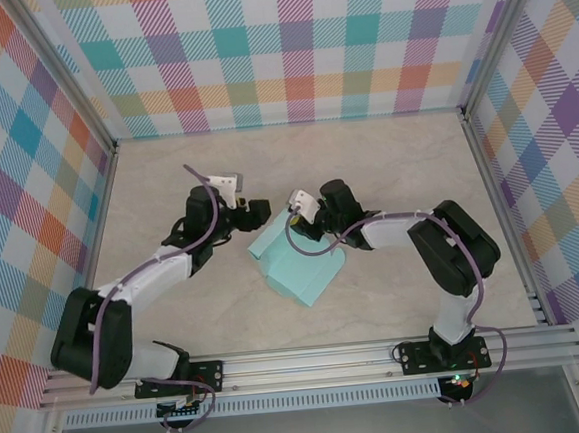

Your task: Fold the paper box

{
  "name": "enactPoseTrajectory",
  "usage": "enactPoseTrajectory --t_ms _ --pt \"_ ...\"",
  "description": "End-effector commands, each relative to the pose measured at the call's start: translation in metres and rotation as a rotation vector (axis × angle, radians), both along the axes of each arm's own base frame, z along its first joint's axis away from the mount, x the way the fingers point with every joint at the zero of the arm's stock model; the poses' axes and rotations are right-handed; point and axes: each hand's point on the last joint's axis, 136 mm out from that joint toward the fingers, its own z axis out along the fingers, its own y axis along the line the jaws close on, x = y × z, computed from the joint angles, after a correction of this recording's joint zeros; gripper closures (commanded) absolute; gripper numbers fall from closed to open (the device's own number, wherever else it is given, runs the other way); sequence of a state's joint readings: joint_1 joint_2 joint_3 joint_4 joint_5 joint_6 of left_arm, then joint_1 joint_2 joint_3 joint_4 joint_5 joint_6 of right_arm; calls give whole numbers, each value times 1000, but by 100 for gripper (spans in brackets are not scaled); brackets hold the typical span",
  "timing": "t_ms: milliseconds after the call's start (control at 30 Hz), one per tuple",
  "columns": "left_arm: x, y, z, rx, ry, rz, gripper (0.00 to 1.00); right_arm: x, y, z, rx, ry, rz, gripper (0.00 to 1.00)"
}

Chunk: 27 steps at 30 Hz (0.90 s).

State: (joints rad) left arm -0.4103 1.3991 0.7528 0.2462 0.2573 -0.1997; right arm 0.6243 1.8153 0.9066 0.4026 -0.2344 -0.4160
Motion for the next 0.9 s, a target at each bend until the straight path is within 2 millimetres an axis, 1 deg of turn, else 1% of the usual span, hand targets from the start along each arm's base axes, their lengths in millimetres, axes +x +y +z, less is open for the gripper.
enactPoseTrajectory --t_ms 0,100,167,267,400,500,567,667,733,800,867 --pt "-18 -28 -16 -66 135 -153 24 -11 17 0 16 -12 106 73" --pt "-20 -38 -27 -54 167 -190 25 -9 18 -1 9 -25 89 68" --pt "-19 -40 -36 -36 194 -189 29 -5 16 -3 -9 -46 53 68" --pt "-17 -41 -50 -14 233 -179 37 -2 14 -6 -36 -67 -2 65" --pt "-15 -43 -56 -12 246 -177 48 6 6 -11 -106 -83 -118 63" --pt "-15 -42 -61 -7 256 -169 54 10 -2 -7 -85 -55 -216 63" --pt "-14 -42 -63 0 261 -166 56 10 -6 -7 -45 -13 -274 62" --pt "-12 -43 -64 -1 266 -165 57 0 -9 -20 32 51 -308 61" --pt "-10 -45 -63 -7 261 -171 57 -3 -9 -25 85 57 -315 61" --pt "-8 -47 -63 -2 256 -183 57 -3 -4 -24 111 27 -287 60" --pt "-8 -50 -62 -3 263 -200 57 3 -4 -27 101 27 -309 61"
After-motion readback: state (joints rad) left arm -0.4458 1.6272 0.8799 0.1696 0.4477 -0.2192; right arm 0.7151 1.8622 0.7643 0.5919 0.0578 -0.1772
